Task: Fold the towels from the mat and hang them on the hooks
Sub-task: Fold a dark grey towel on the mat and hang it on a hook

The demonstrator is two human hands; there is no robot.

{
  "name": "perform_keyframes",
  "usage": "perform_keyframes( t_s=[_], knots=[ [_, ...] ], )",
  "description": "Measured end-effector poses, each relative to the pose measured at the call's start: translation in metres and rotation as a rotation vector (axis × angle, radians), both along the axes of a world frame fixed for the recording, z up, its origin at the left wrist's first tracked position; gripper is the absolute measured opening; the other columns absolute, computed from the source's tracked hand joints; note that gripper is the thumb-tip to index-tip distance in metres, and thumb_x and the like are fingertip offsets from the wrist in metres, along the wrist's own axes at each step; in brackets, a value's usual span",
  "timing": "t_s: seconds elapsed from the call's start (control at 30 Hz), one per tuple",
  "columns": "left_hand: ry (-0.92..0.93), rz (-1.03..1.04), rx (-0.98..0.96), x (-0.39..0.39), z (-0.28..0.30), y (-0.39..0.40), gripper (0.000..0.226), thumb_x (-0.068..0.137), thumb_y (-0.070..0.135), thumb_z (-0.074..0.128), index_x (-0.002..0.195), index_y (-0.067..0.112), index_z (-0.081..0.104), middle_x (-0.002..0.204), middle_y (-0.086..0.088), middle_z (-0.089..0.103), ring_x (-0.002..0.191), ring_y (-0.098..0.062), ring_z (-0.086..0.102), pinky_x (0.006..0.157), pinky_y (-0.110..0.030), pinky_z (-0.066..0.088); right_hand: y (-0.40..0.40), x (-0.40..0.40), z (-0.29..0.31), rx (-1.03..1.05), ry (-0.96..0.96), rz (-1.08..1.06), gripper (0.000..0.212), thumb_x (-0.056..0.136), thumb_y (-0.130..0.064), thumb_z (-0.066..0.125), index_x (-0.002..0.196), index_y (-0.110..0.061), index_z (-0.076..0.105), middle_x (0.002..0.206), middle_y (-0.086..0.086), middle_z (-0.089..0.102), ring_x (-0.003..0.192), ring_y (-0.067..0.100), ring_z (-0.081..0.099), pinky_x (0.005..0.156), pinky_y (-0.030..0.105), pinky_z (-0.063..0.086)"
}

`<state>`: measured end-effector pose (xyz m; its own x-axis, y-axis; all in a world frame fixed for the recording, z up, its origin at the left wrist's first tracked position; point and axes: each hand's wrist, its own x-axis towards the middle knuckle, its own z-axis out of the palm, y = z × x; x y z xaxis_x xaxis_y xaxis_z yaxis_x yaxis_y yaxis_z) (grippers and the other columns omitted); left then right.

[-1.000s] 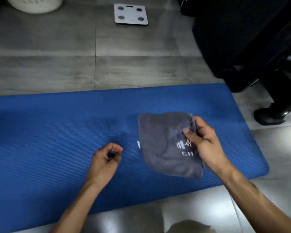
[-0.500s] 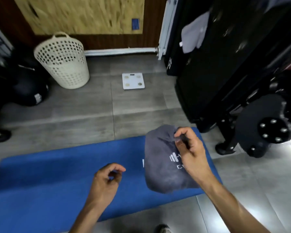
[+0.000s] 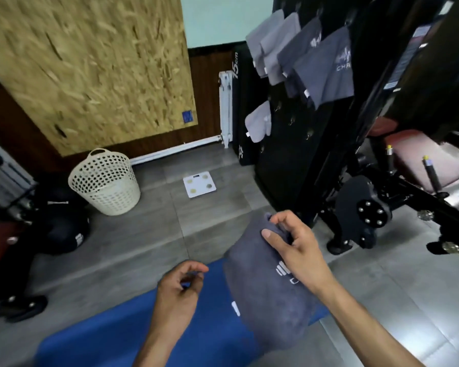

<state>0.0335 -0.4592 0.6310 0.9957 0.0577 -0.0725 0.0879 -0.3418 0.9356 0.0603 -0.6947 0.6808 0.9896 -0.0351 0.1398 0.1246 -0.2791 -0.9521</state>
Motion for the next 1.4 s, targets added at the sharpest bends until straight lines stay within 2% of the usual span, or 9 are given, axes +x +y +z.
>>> perform_keyframes(
  t_s=[0.17,0.3,0.43,0.63,0.9,1.07,1.17,1.27,1.4],
  knots=[
    [-0.107,-0.151,0.191,0.031,0.050,-0.010,0.028,0.086,0.001,0.061,0.079,0.028,0.067,0.086,0.018,0.068,0.079,-0.007,0.063,0.068,-0.014,0.048,-0.016,-0.003,0.016,-0.004,-0.033,0.058,0.008,0.096,-0.018,0.059,0.095,-0.019,0.051,0.072,0.009,0.053,0.065,0.026,0.045,0.061,0.036,0.041],
    [-0.142,-0.195,0.209,0.084,0.064,-0.034,0.027,0.085,0.002,0.060,0.079,0.028,0.067,0.089,0.014,0.067,0.079,-0.008,0.063,0.066,-0.021,0.051,-0.038,0.029,0.013,0.013,-0.001,0.101,0.011,0.095,-0.011,0.060,0.092,-0.019,0.054,0.077,0.000,0.052,0.070,0.012,0.046,0.065,0.028,0.039],
    [-0.140,-0.182,0.236,0.148,0.052,-0.061,0.031,0.083,0.000,0.062,0.077,0.030,0.066,0.088,0.016,0.067,0.079,-0.007,0.064,0.065,-0.018,0.050,-0.065,0.090,0.007,0.008,-0.038,0.089,0.020,0.089,-0.002,0.066,0.088,-0.022,0.059,0.099,-0.005,0.058,0.093,0.017,0.057,0.077,0.022,0.044],
    [-0.059,-0.088,0.160,0.235,0.028,-0.099,0.033,0.083,-0.005,0.062,0.076,0.027,0.068,0.084,0.015,0.069,0.078,-0.006,0.063,0.066,-0.010,0.045,-0.105,0.183,-0.002,0.035,0.078,0.060,0.034,0.088,-0.002,0.067,0.086,-0.036,0.065,0.092,-0.009,0.068,0.090,0.009,0.065,0.077,0.018,0.048],
    [0.035,-0.109,0.098,0.368,-0.002,-0.126,0.035,0.085,-0.002,0.062,0.081,0.033,0.067,0.081,0.014,0.069,0.074,-0.010,0.063,0.067,-0.018,0.049,-0.121,0.314,-0.019,-0.040,0.070,0.014,0.038,0.085,0.003,0.068,0.092,-0.034,0.067,0.092,-0.011,0.069,0.093,0.011,0.064,0.078,0.015,0.048],
    [0.039,-0.190,0.073,0.486,-0.019,-0.128,0.041,0.084,-0.002,0.063,0.086,0.039,0.066,0.071,0.017,0.068,0.064,-0.001,0.061,0.064,-0.019,0.049,-0.105,0.410,-0.036,0.019,0.126,-0.124,0.025,0.081,-0.009,0.076,0.082,-0.034,0.073,0.092,-0.025,0.068,0.090,0.000,0.066,0.076,0.010,0.047],
    [0.005,-0.336,0.105,0.578,-0.032,-0.124,0.049,0.074,0.001,0.059,0.098,0.044,0.064,0.094,0.023,0.068,0.088,0.002,0.063,0.077,-0.015,0.049,-0.095,0.481,-0.050,0.018,0.147,-0.179,0.013,0.077,-0.047,0.074,0.087,-0.041,0.071,0.094,-0.021,0.070,0.094,0.002,0.065,0.078,0.010,0.045],
    [-0.016,-0.582,0.192,0.657,-0.039,-0.126,0.056,0.068,0.011,0.057,0.113,0.046,0.060,0.120,0.026,0.057,0.116,0.009,0.049,0.094,-0.006,0.036,-0.089,0.543,-0.071,0.024,0.175,-0.232,0.023,0.082,-0.020,0.073,0.089,-0.042,0.070,0.095,-0.015,0.071,0.094,0.005,0.066,0.080,0.015,0.048],
    [-0.011,-0.782,0.201,0.749,-0.048,-0.145,0.054,0.079,0.018,0.063,0.127,0.039,0.053,0.130,0.025,0.049,0.121,0.015,0.041,0.095,-0.001,0.032,-0.090,0.623,-0.098,0.025,0.190,-0.293,0.021,0.086,-0.015,0.072,0.093,-0.035,0.069,0.095,-0.007,0.069,0.090,0.012,0.065,0.078,0.025,0.051]
  ],
)
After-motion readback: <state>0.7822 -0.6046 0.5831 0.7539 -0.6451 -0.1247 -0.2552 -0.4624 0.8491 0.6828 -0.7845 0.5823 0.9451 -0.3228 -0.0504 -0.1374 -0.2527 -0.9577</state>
